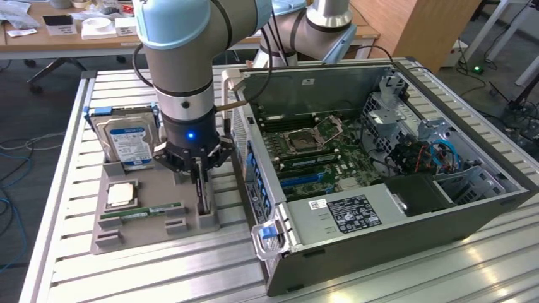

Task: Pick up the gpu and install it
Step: 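Pick up the gpu and move the gpu toward the slot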

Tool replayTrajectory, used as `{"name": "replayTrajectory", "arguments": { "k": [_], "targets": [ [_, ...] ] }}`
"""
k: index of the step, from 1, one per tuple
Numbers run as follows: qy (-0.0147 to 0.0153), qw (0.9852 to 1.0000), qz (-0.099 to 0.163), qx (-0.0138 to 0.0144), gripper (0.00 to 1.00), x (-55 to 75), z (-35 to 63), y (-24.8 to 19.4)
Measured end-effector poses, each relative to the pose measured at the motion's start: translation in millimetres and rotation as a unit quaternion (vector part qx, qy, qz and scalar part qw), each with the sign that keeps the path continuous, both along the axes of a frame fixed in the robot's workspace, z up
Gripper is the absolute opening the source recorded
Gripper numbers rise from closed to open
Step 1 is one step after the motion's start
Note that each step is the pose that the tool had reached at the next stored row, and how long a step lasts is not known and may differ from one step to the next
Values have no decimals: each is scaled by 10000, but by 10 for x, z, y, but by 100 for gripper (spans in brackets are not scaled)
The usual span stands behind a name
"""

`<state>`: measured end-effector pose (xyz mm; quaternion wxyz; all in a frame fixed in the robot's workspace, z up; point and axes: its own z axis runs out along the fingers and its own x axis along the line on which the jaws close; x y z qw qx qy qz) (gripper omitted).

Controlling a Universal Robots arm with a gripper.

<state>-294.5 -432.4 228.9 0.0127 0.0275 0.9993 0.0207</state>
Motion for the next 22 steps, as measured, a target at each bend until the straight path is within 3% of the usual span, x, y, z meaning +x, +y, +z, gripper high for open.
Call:
{"name": "replayTrajectory", "arguments": {
  "k": [12, 22],
  "targets": [
    [-1, 9999, 111, 2, 26, 1, 6, 0],
    [0, 9999, 110, 0, 26, 1, 192, 0]
  ]
}}
